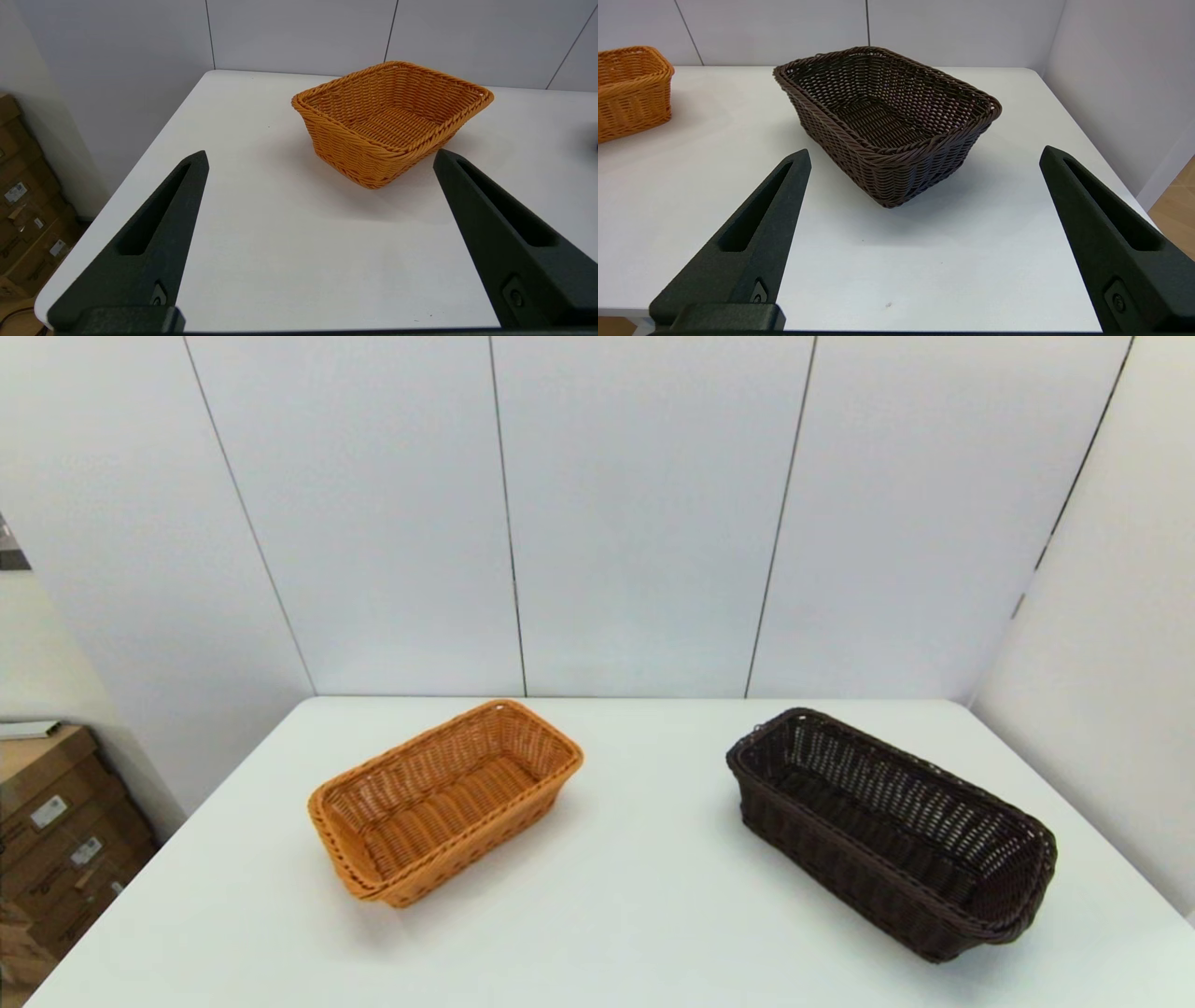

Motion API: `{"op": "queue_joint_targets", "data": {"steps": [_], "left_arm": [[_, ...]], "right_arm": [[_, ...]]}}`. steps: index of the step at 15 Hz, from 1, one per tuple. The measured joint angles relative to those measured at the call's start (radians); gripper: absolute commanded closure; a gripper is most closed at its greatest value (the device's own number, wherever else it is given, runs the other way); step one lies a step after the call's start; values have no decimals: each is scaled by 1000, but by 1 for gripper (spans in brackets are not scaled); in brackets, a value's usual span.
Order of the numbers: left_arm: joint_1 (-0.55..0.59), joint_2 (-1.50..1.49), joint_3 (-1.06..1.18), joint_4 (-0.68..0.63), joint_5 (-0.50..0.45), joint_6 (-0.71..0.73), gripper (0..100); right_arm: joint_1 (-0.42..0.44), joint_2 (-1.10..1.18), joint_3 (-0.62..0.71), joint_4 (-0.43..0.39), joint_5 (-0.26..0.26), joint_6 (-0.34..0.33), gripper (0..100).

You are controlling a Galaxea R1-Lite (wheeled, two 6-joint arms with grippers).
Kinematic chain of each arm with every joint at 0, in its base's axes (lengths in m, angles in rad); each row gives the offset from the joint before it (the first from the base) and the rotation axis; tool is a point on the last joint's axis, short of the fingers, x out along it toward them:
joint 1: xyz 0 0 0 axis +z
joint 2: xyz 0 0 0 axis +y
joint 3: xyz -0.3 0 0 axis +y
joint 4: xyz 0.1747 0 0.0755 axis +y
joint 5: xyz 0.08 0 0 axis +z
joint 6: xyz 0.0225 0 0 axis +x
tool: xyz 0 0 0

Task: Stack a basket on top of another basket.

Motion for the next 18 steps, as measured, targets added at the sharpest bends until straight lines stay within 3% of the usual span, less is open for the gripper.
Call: {"op": "queue_joint_targets", "data": {"steps": [18], "left_arm": [[0, 0, -3, 7, -3, 27, 0]], "right_arm": [[0, 0, 0, 0, 0, 0, 0]]}}
